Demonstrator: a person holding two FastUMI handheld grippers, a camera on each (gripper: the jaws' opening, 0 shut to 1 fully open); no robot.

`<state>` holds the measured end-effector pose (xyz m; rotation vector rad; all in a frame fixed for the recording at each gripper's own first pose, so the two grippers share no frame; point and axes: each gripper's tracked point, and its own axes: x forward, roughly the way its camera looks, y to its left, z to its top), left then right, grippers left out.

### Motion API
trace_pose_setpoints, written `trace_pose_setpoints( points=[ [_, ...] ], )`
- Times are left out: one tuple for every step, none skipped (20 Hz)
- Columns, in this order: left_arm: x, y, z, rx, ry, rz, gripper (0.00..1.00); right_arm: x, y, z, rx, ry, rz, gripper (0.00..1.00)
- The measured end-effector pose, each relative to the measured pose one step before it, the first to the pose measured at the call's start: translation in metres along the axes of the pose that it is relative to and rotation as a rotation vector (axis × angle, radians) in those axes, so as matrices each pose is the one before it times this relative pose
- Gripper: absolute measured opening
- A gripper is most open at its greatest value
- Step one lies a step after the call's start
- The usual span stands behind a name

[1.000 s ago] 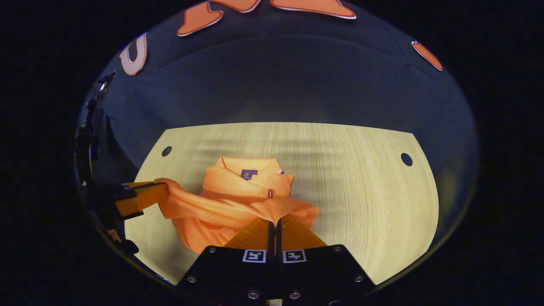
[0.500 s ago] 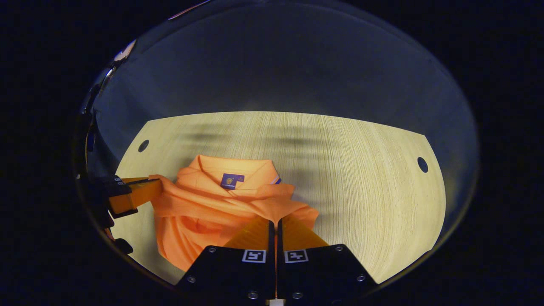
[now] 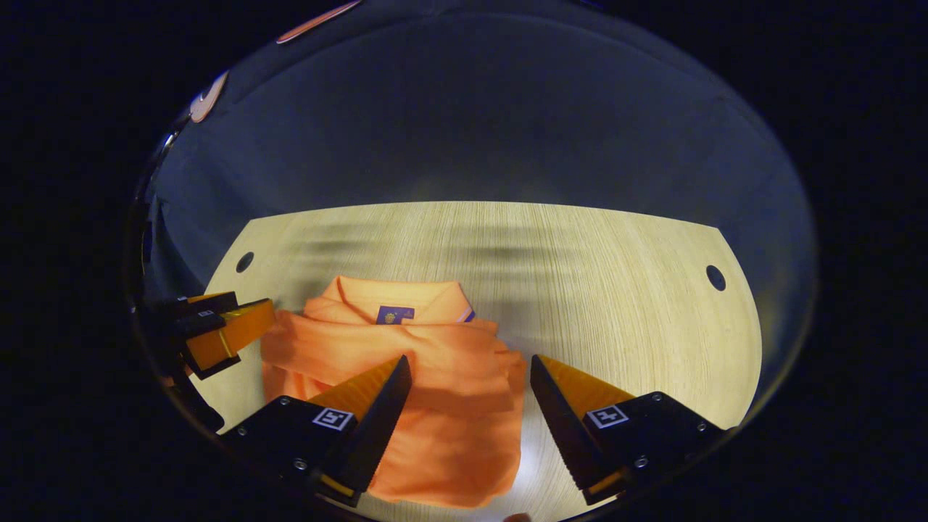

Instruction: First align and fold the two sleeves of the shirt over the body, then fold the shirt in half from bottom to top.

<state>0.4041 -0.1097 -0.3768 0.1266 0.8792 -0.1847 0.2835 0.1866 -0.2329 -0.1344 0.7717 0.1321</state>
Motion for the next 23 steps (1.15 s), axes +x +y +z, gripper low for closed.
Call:
trace_pose_setpoints(
  points=[
    [-0.00922,0.00336,0.00605,-0.00912,-0.02194,0.00463,0.98,-0.00989,-0.00109,0.00897,-0.00275,-0.03082,-0.00236,1.0],
    [-0.01411,0.00433,0.01201,-0.00999,-0.04211,0.00581,0.98,-0.00964,0.00056,0.00678,0.00368,-0.02183,0.00074,1.0],
    [-0.01468,0.00305,0.01011,-0.00194,-0.03616,0.00461,0.98,-0.01015,0.00151,0.00683,0.0111,-0.02208,0.00335,1.0],
    [-0.01523,0.00227,0.01151,0.00711,-0.03466,0.00237,0.97,-0.01133,0.0016,0.0081,0.01208,-0.02632,0.00395,1.0],
    [-0.01537,0.00167,0.01178,0.01136,-0.0327,-0.00115,0.97,-0.01327,0.00147,0.00962,0.01037,-0.03049,0.006,1.0],
    [-0.0168,0.002,0.01282,0.0113,-0.03485,0.00128,0.97,-0.01356,0.00138,0.00861,0.00839,-0.02959,0.00472,1.0],
    [-0.01713,0.00151,0.01296,0.01,-0.03762,0.00114,0.97,-0.02172,0.00393,0.01317,0.00773,-0.0459,0.00776,1.0],
    [-0.02956,0.00292,0.021,0.0153,-0.06415,0.0003,0.97,-0.01839,0.00283,0.01049,0.00433,-0.04133,0.00397,1.0],
    [-0.01761,0.00076,0.01113,0.00886,-0.03265,-0.00291,0.97,-0.01595,0.00293,0.00965,-0.00093,-0.03421,0.00204,1.0],
    [-0.01813,0.00164,0.011,0.00398,-0.03198,-0.00013,0.96,-0.01642,0.00139,0.00905,-0.00371,-0.03118,0.00024,1.0],
    [-0.01585,0.0003,0.01528,-0.0043,-0.0413,-0.00092,0.96,-0.01548,0.0008,0.00918,-0.0061,-0.03012,-0.00525,1.0],
    [-0.01781,-0.00185,0.01103,-0.01046,-0.03856,-0.00412,0.97,-0.0142,0.00059,0.0094,-0.004,-0.03701,-0.00573,1.0],
    [-0.01873,0.00008,0.01072,-0.01168,-0.03156,-0.00662,0.96,-0.01561,0.00245,0.01171,0.00007,-0.04351,0.00273,1.0],
    [-0.01517,0.00153,0.00815,-0.00744,-0.02138,-0.00811,0.97,-0.01693,0.00503,0.0123,0.00408,-0.03932,0.0046,1.0],
    [-0.01296,0.00176,0.00492,-0.00094,-0.01476,-0.00843,0.96,-0.01505,0.00466,0.01099,0.00187,-0.03973,0.00753,1.0],
    [-0.01148,0.00079,0.00601,0.00141,-0.0134,-0.01004,0.96,-0.01478,0.0026,0.01073,-0.00428,-0.03758,0.00397,1.0],
    [-0.01178,-0.00225,0.0016,0.0,-0.00233,-0.01301,0.96,-0.01468,0.00426,0.01052,-0.01087,-0.03903,0.00266,0.99],
    [-0.01144,0.0,0.00142,-0.01117,-0.0059,-0.00911,0.96,-0.00841,0.00487,0.00607,-0.01224,-0.03472,0.00429,1.0],
    [-0.00906,0.0001,0.00149,-0.01543,-0.00688,-0.0128,0.96,-0.01008,0.00588,0.00691,-0.01146,-0.03605,0.00104,0.99],
    [-0.00943,0.00121,-0.00054,-0.01952,-0.0109,-0.00387,0.96,-0.0102,0.00441,0.00801,-0.01777,-0.03527,-0.00148,0.99],
    [-0.00811,0.00275,0.00034,-0.0148,-0.01424,-0.00183,0.96,-0.01011,0.00256,0.00555,-0.01804,-0.03937,-0.00288,1.0],
    [-0.00569,0.00737,0.00402,0.00272,-0.03457,0.01342,0.96,-0.0101,0.00312,0.00588,-0.01612,-0.04709,-0.00518,1.0],
    [-0.00828,0.00665,0.00273,0.02787,-0.02861,0.01382,0.97,-0.00501,0.00229,-0.00197,0.00294,-0.00775,-0.00562,0.99]
  ],
)
